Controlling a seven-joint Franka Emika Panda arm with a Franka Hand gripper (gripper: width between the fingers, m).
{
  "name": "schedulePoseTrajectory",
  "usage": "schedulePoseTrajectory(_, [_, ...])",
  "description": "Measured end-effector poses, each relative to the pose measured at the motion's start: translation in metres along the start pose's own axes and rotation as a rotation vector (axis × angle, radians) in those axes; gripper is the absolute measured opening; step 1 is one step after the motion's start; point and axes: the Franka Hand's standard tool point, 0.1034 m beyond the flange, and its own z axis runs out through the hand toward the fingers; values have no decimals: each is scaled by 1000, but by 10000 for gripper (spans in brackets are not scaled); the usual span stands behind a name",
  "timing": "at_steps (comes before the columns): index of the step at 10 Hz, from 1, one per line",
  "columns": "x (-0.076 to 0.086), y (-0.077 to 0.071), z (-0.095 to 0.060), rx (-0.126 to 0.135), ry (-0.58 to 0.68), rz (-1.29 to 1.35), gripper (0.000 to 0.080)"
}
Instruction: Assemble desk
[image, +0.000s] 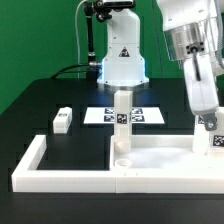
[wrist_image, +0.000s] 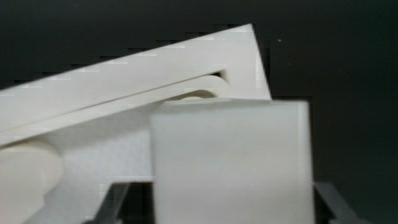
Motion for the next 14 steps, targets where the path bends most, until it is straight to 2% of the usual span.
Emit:
schedulePoseTrajectory(1, [-1,3,1,-14,4,0,300])
schedulePoseTrajectory(3, [-1,4,1,-21,6,-61,300])
schedulePoseTrajectory(4, [-7,9,1,-64,8,-250,525])
schedulePoseTrajectory(5, [-10,8,0,-71,0,-404,525])
schedulePoseTrajectory(6, [-13,9,0,-92,-17,-552,623])
schedulePoseTrajectory(7, [-11,8,0,-86,-15,-595,642])
schedulePoseTrajectory(9, [-8,7,-1,-91,-7,-747,648])
schedulePoseTrajectory(10, [-6,7,-1,-103,2,-862,648])
schedulePoseTrajectory(11, [-5,6,-4,-129,14,-1051,649])
schedulePoseTrajectory(13, [-10,5,-5,-139,17,-1351,649])
schedulePoseTrajectory(14, [-16,9,0,-128,25,-1362,649])
